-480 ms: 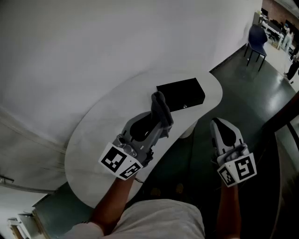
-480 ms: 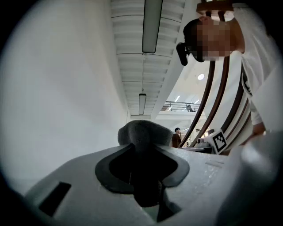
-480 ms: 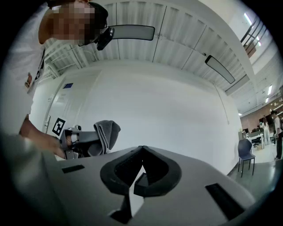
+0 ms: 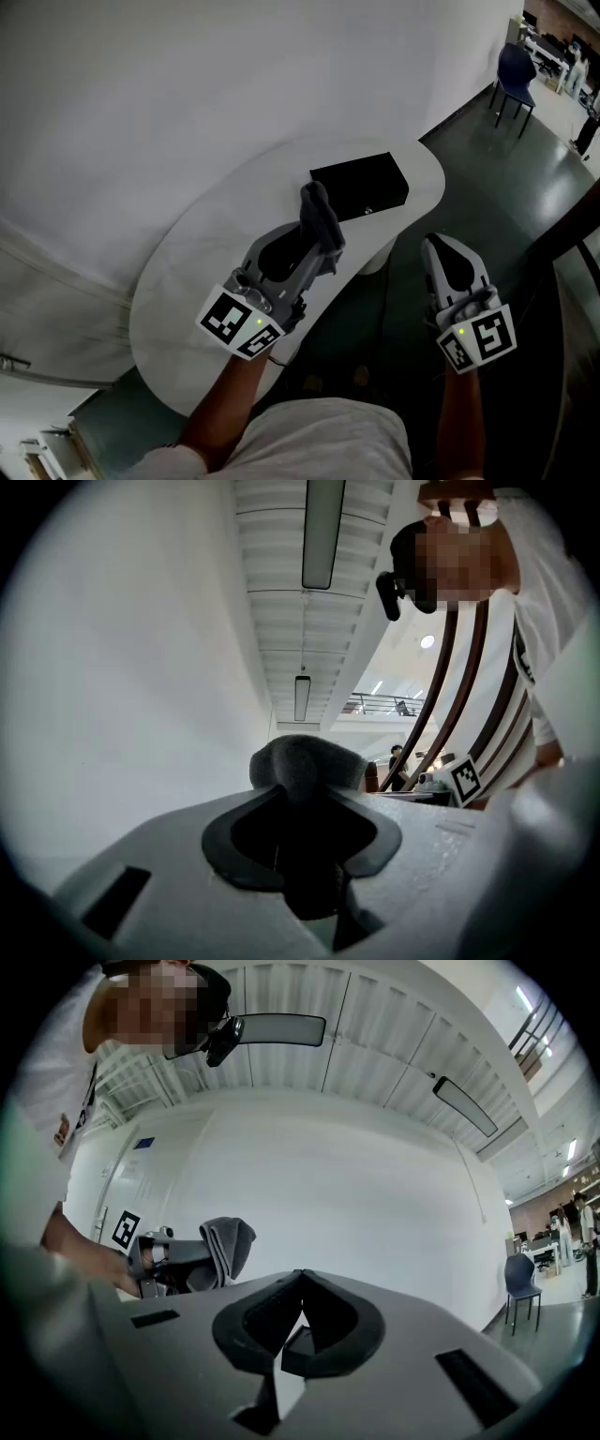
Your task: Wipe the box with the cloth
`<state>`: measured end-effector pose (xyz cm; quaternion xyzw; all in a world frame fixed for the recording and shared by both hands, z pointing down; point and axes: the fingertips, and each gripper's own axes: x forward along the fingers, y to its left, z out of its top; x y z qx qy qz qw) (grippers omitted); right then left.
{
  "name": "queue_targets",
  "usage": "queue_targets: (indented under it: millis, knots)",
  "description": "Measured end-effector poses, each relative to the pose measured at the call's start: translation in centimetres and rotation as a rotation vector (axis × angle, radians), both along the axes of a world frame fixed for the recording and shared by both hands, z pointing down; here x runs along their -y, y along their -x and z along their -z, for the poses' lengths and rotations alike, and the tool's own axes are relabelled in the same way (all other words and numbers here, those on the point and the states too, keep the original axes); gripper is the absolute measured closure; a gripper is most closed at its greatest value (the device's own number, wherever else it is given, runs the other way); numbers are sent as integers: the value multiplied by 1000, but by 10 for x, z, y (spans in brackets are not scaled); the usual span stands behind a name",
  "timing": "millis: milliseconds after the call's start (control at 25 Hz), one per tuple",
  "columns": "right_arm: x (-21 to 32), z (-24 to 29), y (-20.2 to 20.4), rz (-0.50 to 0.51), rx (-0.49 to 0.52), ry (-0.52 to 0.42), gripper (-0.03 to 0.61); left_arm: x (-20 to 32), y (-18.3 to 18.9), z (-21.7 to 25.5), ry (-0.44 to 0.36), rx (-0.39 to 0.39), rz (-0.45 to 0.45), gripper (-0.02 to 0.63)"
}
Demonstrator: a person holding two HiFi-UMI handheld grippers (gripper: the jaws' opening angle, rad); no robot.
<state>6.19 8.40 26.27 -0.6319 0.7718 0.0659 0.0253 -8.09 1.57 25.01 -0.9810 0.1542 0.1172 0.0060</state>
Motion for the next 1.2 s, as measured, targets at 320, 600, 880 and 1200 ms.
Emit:
queue_targets:
  millis: [320,600,880,1200]
  knots:
    - [-6,-1,-10,-9,8,-23,566,2,1,-6,2,21,30,508]
    - [5,-6,-60,-9,9,-17,566,22,-42,-8,5,51,65,508]
    - [2,-14,-95,2,23,-15,566,18,-81,-10,-10,73,71,508]
    - [12,-20,-114,9,35,1,566,31,-96,-8,-14,85,86,508]
